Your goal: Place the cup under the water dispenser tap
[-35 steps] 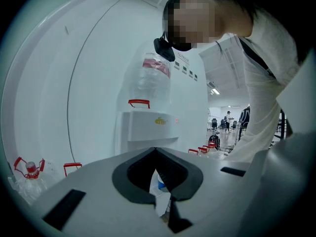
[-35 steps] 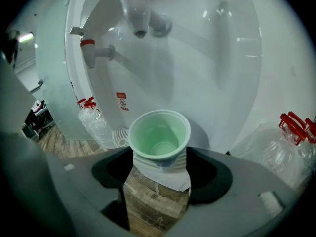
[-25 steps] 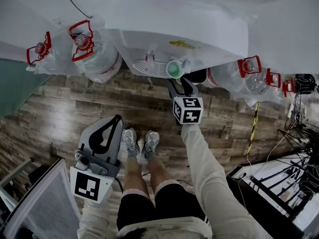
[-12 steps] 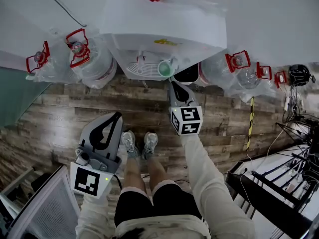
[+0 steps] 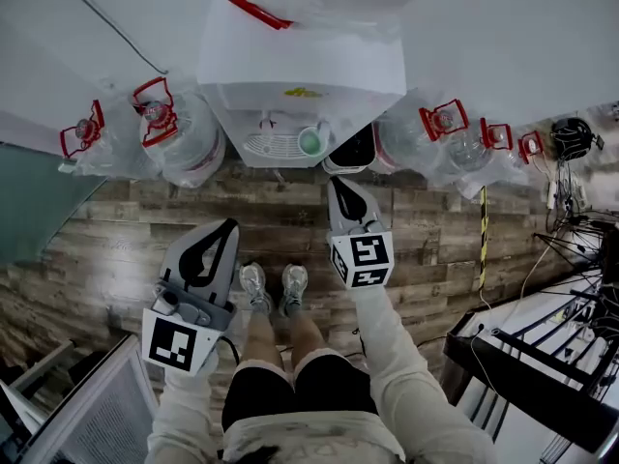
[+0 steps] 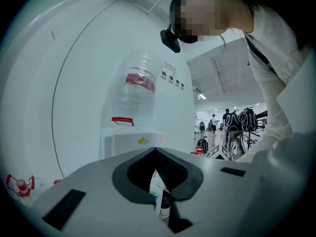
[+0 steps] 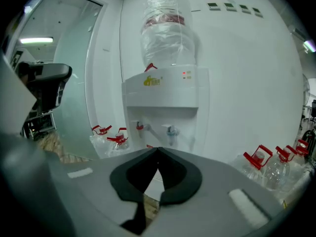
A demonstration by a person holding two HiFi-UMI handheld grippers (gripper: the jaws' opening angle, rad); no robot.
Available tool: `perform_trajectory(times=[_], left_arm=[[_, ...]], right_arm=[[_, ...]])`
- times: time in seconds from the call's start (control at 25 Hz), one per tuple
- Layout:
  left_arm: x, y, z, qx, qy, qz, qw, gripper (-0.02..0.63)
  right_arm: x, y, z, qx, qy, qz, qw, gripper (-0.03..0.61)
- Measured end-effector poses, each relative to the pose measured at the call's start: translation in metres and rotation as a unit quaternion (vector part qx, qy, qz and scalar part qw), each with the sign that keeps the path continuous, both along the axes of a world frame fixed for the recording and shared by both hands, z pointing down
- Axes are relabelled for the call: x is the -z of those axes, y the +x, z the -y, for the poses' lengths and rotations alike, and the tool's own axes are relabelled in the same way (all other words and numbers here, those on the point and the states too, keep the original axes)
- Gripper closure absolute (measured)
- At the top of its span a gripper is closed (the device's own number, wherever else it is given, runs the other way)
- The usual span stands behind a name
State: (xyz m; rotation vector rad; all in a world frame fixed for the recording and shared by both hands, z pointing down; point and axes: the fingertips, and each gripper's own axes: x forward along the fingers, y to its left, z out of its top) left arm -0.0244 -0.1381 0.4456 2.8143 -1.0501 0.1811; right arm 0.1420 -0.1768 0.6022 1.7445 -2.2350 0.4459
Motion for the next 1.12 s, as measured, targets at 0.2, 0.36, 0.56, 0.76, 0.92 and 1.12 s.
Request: perform_trajectory(times=[0.2,0.36,0.56,0.76,0.92,1.12], left_arm=[[0.018,0.002,-0.008,-0.003,0.004,-0.003,1.0000,0.609],[0.037,0.004,-0.015,-0.005,0.008,-0.009,0.9999,0.609],[0.062,0.003,-0.021,-0.004,0.017,-0.017,0.9997,0.609],[0.084,-0.003,-0.027,0.000,0.021,-0.014,0.9997,0.609],[0.100,-0.005,-0.032,0.002,0.026,-0.014,0.9996,0.609],[0.122,-0.004,-0.041,-0.001,0.037,-0.015,0.9992,0.609]], right_arm=[[0.037,-0.003,-0.021,0.005,0.018,-0.011,1.000,0.569],[0.070,-0.002,-0.037,-0.001,0.030,-0.009,1.000,0.569],[0.108,-0.001,-0.056,-0.011,0.037,-0.002,0.999,0.569],[0.145,-0.005,-0.071,-0.009,0.050,-0.004,0.999,0.569],[0.172,-0.007,-0.081,-0.005,0.059,-0.013,0.998,0.569],[0.205,-0.006,-0.093,-0.003,0.073,-0.022,0.997,0.569]])
